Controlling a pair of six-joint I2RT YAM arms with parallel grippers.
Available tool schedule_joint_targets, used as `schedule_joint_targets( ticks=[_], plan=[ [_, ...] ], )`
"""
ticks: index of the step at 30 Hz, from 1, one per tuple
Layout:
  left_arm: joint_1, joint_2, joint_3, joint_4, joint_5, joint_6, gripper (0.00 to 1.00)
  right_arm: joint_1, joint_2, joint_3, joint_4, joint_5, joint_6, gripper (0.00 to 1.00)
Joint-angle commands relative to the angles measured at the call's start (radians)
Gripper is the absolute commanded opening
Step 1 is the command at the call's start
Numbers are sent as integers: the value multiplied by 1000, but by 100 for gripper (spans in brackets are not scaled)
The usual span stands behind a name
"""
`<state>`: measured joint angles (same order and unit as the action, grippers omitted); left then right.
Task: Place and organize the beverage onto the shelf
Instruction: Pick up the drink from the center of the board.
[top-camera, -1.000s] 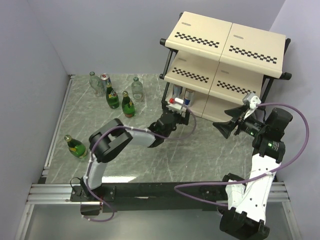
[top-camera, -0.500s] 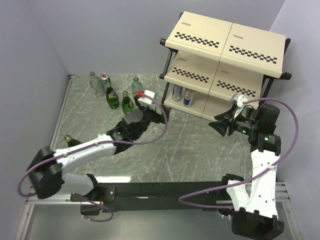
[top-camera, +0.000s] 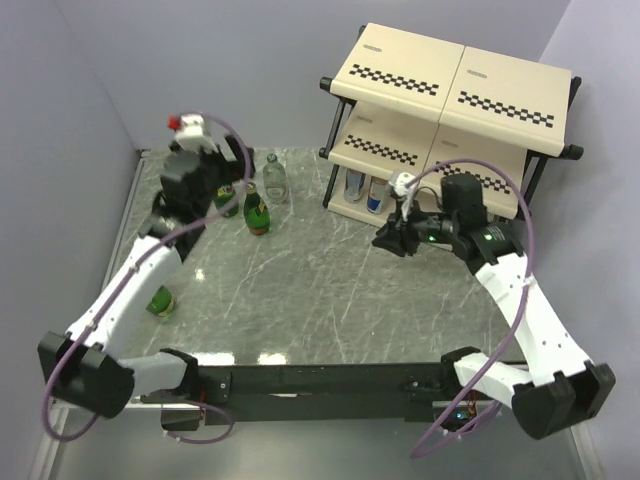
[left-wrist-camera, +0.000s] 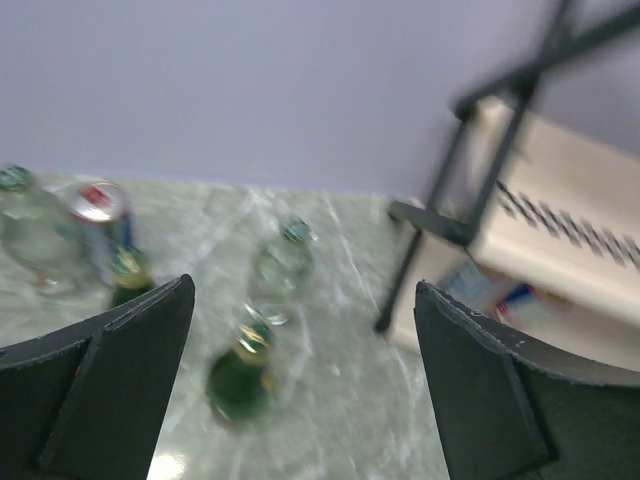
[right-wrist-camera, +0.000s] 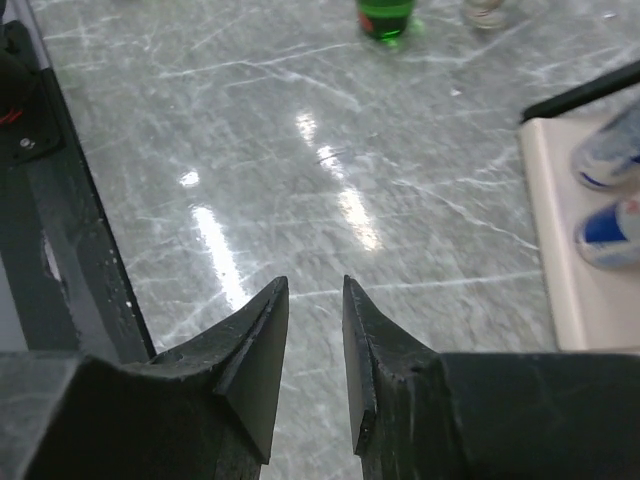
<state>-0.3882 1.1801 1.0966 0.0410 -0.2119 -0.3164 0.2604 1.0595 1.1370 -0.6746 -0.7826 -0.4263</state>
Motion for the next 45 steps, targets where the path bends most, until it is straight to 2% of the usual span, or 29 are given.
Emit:
schedule_joint_targets(
  ticks=[1, 6, 10, 16, 22, 32, 45],
  plan=[
    [136, 87, 159, -116, 159, -65, 95, 74, 45, 46, 35, 69, 37, 36],
    [265, 255, 360, -200, 233, -104, 91, 117, 60, 3, 69, 95, 41, 39],
    [298, 479, 601, -317, 246, -38, 84, 117, 24, -49, 86, 105, 37, 44],
    [333, 738, 905, -470, 215, 22, 83, 117, 0, -77, 104, 98, 47, 49],
    [362, 896, 1064, -541, 215, 48, 82, 114, 11, -77, 95, 97, 34, 50],
    [380, 1092, 1229, -595, 249, 46, 82, 114, 23, -77, 87, 92, 18, 51],
    [382, 1116, 1198, -581, 149, 94, 84, 112, 13, -75, 86, 83, 20, 52]
  ],
)
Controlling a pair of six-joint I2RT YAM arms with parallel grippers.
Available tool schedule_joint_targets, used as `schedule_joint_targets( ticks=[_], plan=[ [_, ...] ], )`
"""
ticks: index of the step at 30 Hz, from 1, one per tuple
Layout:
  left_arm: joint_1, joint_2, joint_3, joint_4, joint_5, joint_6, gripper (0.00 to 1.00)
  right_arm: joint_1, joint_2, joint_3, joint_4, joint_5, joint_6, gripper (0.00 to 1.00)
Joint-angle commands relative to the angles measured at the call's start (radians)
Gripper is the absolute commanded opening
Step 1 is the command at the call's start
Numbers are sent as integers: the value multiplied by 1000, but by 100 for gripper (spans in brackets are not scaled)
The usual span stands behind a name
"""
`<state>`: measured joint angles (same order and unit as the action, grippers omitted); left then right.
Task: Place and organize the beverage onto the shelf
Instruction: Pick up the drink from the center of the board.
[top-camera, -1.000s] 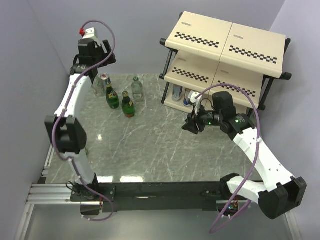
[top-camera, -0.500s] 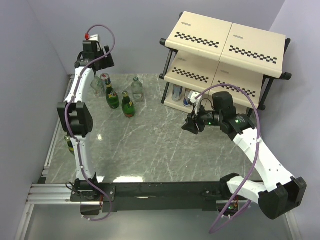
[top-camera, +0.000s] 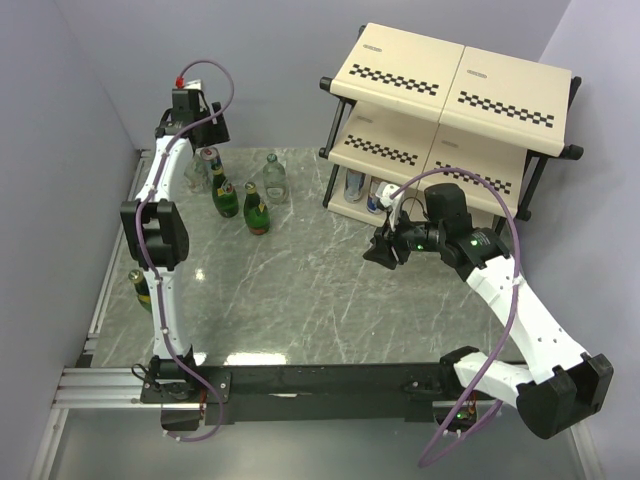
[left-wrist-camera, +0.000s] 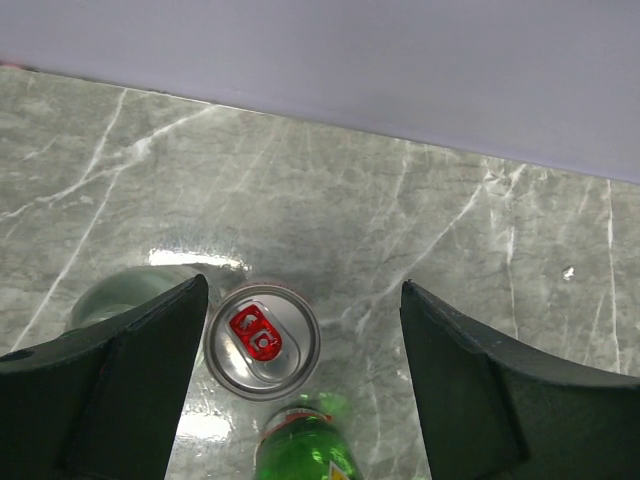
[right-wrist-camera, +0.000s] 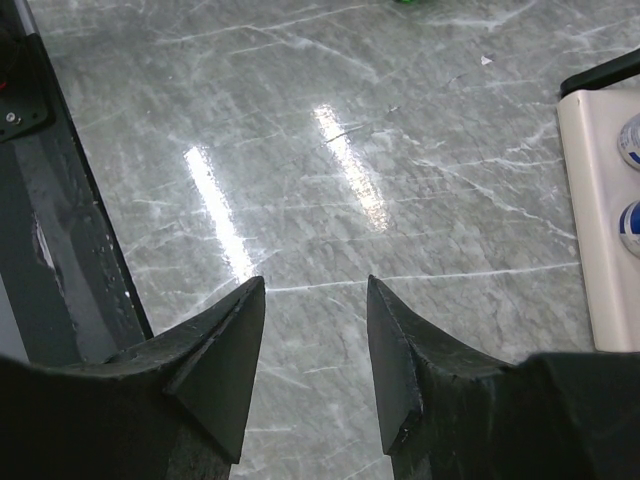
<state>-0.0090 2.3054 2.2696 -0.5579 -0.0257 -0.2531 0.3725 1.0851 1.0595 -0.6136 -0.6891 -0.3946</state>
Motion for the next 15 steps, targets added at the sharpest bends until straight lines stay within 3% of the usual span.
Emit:
schedule_joint_targets(
  ticks=[1, 15],
  plan=[
    [3, -6, 24, 18, -45, 35, 84, 2, -13, 2, 23, -13, -10, 52],
    [-6, 14, -10, 21, -75, 54, 82, 0, -2, 7, 23, -12, -12, 53]
  ],
)
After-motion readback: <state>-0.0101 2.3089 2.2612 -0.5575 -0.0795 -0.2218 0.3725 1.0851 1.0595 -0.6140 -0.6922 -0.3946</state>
